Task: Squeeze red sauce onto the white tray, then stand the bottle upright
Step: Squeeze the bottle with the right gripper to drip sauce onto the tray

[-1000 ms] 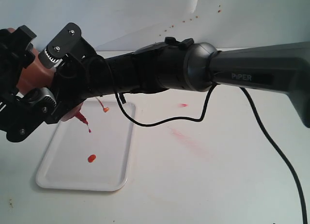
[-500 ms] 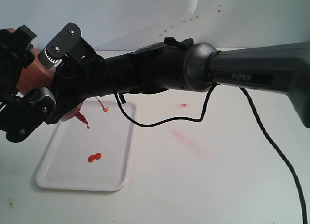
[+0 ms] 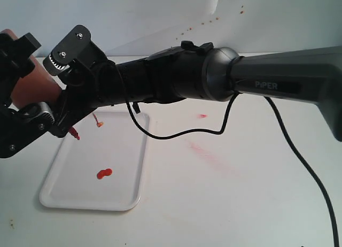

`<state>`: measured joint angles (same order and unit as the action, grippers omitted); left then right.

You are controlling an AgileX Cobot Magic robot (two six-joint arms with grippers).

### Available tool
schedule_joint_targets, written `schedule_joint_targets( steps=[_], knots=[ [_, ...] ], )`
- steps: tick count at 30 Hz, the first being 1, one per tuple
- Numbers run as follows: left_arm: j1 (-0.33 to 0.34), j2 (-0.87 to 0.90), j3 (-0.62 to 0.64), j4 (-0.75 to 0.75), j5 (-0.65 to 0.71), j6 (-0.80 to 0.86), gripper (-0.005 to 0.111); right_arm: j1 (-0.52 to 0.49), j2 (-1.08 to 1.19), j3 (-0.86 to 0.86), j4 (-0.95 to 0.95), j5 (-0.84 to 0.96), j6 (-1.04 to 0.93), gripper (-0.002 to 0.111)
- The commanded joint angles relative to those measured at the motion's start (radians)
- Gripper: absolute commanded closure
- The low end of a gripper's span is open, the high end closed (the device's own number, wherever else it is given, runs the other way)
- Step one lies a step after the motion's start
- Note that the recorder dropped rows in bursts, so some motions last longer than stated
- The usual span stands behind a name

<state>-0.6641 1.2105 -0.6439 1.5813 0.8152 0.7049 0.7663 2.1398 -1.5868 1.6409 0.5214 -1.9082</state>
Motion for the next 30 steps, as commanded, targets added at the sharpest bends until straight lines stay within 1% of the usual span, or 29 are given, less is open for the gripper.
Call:
schedule_joint_targets(
  steps=[1,10,17,22,24,26,27,28,30],
  knots=[
    [-0.003,-0.008,-0.008,0.016,0.03,0.012,0.107,-0.007,-0.005,-0.008,-0.019,-0.013,-0.01,0.003],
    [-0.003,-0.008,-0.008,0.016,0.03,0.015,0.107,-0.007,-0.005,-0.008,-0.015,-0.004,-0.01,0.003],
    [-0.003,-0.008,-0.008,0.016,0.03,0.015,0.107,-0.007,-0.005,-0.008,0.1,-0.002,-0.032,0.003],
    [-0.003,-0.008,-0.008,0.016,0.026,0.014,0.107,0.0,-0.003,-0.008,0.104,-0.004,-0.05,0.003],
    [-0.003,-0.008,-0.008,0.016,0.026,0.014,0.107,0.019,-0.003,-0.008,0.104,-0.045,-0.063,0.003],
    [-0.003,-0.008,-0.008,0.016,0.026,0.014,0.107,0.046,-0.003,-0.008,0.104,-0.098,-0.127,0.003],
    [-0.003,-0.008,-0.008,0.016,0.026,0.014,0.107,0.053,-0.003,-0.008,0.104,-0.125,-0.135,0.003],
    [-0.003,-0.008,-0.008,0.016,0.026,0.014,0.107,0.065,-0.003,-0.008,0.104,-0.191,-0.135,0.003],
    [-0.003,-0.008,-0.008,0.016,0.026,0.014,0.107,0.072,-0.003,-0.008,0.104,-0.229,-0.135,0.005]
  ],
)
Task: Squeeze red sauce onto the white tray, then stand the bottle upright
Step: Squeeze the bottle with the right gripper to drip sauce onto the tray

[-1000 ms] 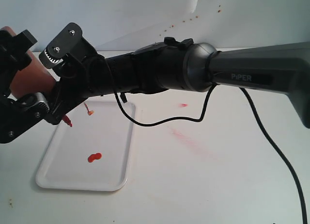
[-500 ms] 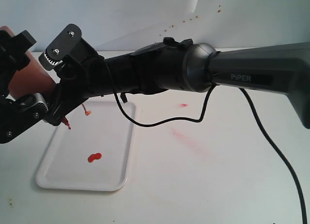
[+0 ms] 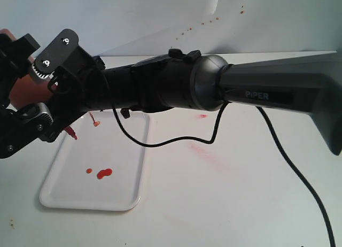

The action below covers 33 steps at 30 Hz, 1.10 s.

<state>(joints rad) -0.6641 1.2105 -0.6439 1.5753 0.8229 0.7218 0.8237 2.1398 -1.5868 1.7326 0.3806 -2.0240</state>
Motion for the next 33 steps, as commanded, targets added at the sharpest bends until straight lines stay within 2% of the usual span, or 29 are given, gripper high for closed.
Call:
schedule_joint_targets(
  steps=[1,2,4,5,6,7,18,20,22,25,28,30,31,33],
  knots=[
    [-0.003,-0.008,-0.008,0.022,0.019,-0.003,0.107,0.015,-0.003,-0.008,0.012,-0.088,-0.019,0.007],
    [-0.003,-0.008,-0.008,0.022,0.019,-0.003,0.107,0.015,-0.003,-0.008,0.012,-0.088,-0.019,0.017],
    [-0.003,-0.008,-0.008,0.022,0.019,-0.003,0.107,0.015,-0.003,-0.008,0.012,-0.077,-0.019,0.046],
    [-0.003,-0.008,-0.008,0.022,0.019,-0.003,0.107,0.015,-0.003,-0.008,0.012,-0.078,-0.019,0.074],
    [-0.003,-0.008,-0.008,0.022,0.019,-0.003,0.107,0.015,-0.003,-0.008,0.012,-0.078,-0.019,0.095],
    [-0.003,-0.008,-0.008,0.022,0.019,-0.003,0.107,0.015,-0.003,-0.008,0.012,-0.078,-0.017,0.107],
    [-0.003,-0.008,-0.008,0.022,0.019,-0.003,0.107,0.015,-0.003,-0.008,0.012,-0.073,-0.017,0.107],
    [-0.003,-0.008,-0.008,0.022,0.019,-0.003,0.107,0.015,-0.005,-0.008,0.012,-0.071,-0.017,0.106],
    [-0.003,-0.008,-0.008,0.02,0.019,-0.003,0.107,0.015,-0.005,-0.008,0.012,-0.047,-0.017,0.097],
    [-0.003,-0.008,-0.008,0.02,0.019,-0.003,0.107,0.012,-0.005,-0.008,0.012,-0.025,-0.019,0.07],
    [-0.003,-0.008,-0.008,0.02,0.019,-0.003,0.107,0.012,-0.005,-0.008,0.012,-0.028,-0.022,0.03],
    [-0.003,-0.008,-0.008,0.02,0.019,-0.003,0.107,0.012,-0.005,-0.008,0.012,-0.028,-0.041,0.009],
    [-0.003,-0.008,-0.008,0.02,0.019,-0.003,0.107,0.012,-0.007,-0.008,0.012,-0.028,-0.043,0.005],
    [-0.003,-0.008,-0.008,0.02,0.019,-0.003,0.107,0.012,-0.009,-0.008,0.012,-0.028,-0.043,0.003]
  ],
)
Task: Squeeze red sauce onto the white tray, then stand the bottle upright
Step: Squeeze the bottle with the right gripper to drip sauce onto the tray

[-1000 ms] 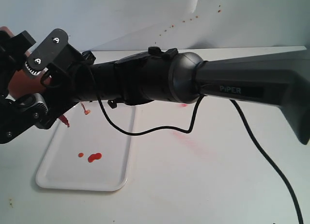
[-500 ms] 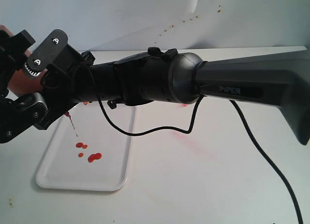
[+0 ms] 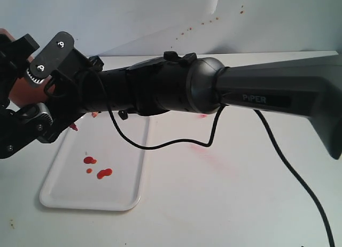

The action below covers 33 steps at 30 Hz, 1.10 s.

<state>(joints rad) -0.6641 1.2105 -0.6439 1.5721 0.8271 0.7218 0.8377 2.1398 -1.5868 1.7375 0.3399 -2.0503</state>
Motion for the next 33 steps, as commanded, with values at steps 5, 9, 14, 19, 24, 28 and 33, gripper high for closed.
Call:
schedule_joint_targets(
  steps=[5,9,14,19,24,28,33],
  knots=[
    [-0.003,-0.008,-0.008,0.023,0.015,-0.003,0.107,-0.002,-0.037,-0.008,-0.054,0.019,0.037,0.003],
    [-0.003,-0.008,-0.008,0.023,0.015,-0.003,0.107,-0.002,-0.052,-0.008,-0.119,0.018,0.104,0.003],
    [-0.003,-0.012,-0.008,0.015,0.017,-0.007,0.107,-0.002,-0.062,-0.008,-0.297,0.022,0.247,0.003],
    [-0.003,-0.012,-0.008,0.015,0.017,-0.007,0.107,-0.002,-0.062,-0.008,-0.317,0.045,0.292,0.003],
    [-0.003,-0.012,-0.008,0.015,0.017,-0.007,0.107,-0.002,-0.062,-0.008,-0.317,0.026,0.306,0.011],
    [-0.003,-0.012,-0.008,0.015,0.017,-0.007,0.107,-0.002,-0.062,-0.008,-0.317,0.002,0.306,0.061],
    [-0.003,-0.012,-0.008,0.01,0.017,-0.007,0.107,-0.002,-0.067,-0.008,-0.323,0.021,0.298,0.105]
  ],
)
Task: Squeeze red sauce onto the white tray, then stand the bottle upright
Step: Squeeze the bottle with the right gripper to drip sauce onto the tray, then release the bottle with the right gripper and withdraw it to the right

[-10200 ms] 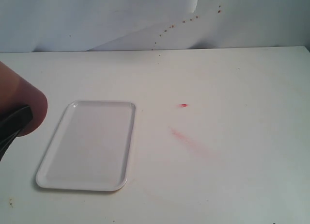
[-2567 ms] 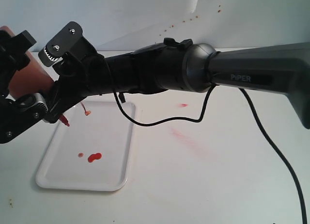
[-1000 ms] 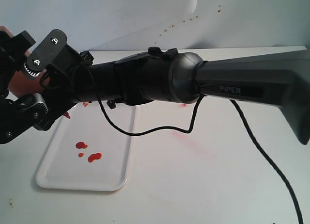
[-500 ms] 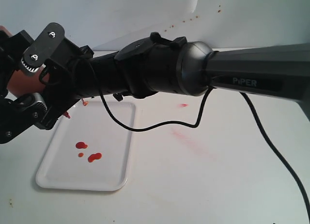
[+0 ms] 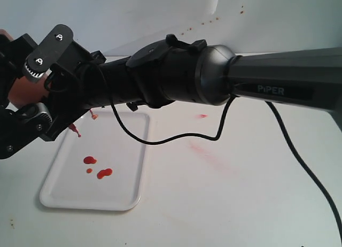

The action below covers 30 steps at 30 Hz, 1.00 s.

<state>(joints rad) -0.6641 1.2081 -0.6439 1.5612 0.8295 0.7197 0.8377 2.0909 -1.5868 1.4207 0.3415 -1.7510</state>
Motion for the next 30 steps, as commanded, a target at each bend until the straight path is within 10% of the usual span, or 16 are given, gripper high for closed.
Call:
schedule_joint_targets(
  steps=[1,5,10,17,30],
  knots=[
    [-0.003,-0.01,-0.008,0.021,0.015,-0.005,0.107,-0.002,-0.019,-0.008,-0.024,0.02,-0.001,0.103],
    [-0.003,-0.01,-0.008,0.021,0.013,-0.005,0.107,-0.002,-0.019,-0.008,-0.05,0.01,0.001,0.072],
    [-0.003,-0.01,-0.008,0.019,0.013,-0.005,0.107,-0.002,-0.019,-0.008,-0.052,0.014,0.03,0.003],
    [-0.003,-0.01,-0.008,0.019,0.013,-0.005,0.107,-0.002,-0.043,-0.008,-0.196,0.026,0.088,0.004],
    [-0.003,-0.016,-0.008,0.013,0.008,-0.005,0.107,-0.003,-0.147,-0.004,-1.191,0.223,0.881,0.015]
  ],
)
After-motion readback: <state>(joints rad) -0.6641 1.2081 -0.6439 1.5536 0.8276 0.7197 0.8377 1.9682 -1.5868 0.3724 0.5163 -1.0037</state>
